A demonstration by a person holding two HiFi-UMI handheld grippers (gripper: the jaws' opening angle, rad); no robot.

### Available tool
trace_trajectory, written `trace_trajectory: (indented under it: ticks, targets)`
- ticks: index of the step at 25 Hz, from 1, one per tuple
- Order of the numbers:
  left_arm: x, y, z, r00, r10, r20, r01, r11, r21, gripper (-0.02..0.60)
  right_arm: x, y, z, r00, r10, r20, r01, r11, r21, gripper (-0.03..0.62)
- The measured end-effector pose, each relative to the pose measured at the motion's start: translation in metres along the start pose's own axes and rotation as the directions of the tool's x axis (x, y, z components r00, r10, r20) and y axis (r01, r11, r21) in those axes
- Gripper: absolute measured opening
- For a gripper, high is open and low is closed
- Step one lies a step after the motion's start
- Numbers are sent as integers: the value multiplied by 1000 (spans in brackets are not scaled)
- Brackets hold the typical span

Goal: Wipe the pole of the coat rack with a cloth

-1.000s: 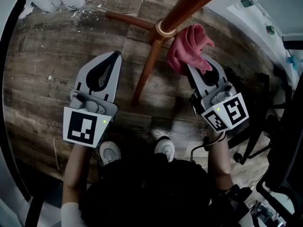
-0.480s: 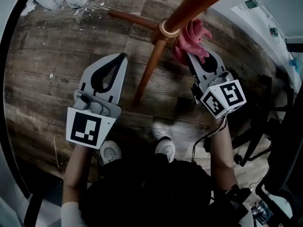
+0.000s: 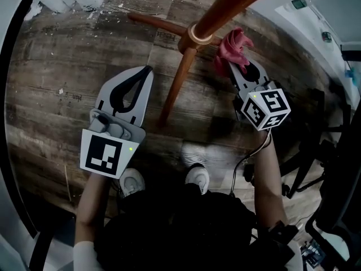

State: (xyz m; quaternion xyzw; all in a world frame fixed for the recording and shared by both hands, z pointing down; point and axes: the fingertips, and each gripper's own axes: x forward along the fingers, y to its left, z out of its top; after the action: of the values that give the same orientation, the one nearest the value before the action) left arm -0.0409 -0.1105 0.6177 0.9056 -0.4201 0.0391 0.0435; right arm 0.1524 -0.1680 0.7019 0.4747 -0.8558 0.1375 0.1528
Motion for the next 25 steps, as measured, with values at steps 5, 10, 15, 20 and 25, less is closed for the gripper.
trace_trajectory:
  ticks: [5,10,15,20,25]
  targets:
    - [0,0,-3,1000,-1,-7,1,1000,-1,11,4,-16,-16,998,-45,-54,44,999,-26,91]
    - [0,0,-5,1000,-1,-10,1,1000,1,11,4,-33,-31,995,-69,-68,73,996,58,91]
    - [0,2,-7,1000,5,-15,-5,1000,-3,11,1,-51,-38,992,-108,-61,116,983,139,91]
    - [2,3,-9,1000,2,-20,-2,1000,-2,11,0,-67,-44,986,-151,-75,163,967,195,91]
    - [2,6,-11,1000,8,-21,-8,1000,-5,11,-2,-77,-46,979,-191,-77,203,953,224,91]
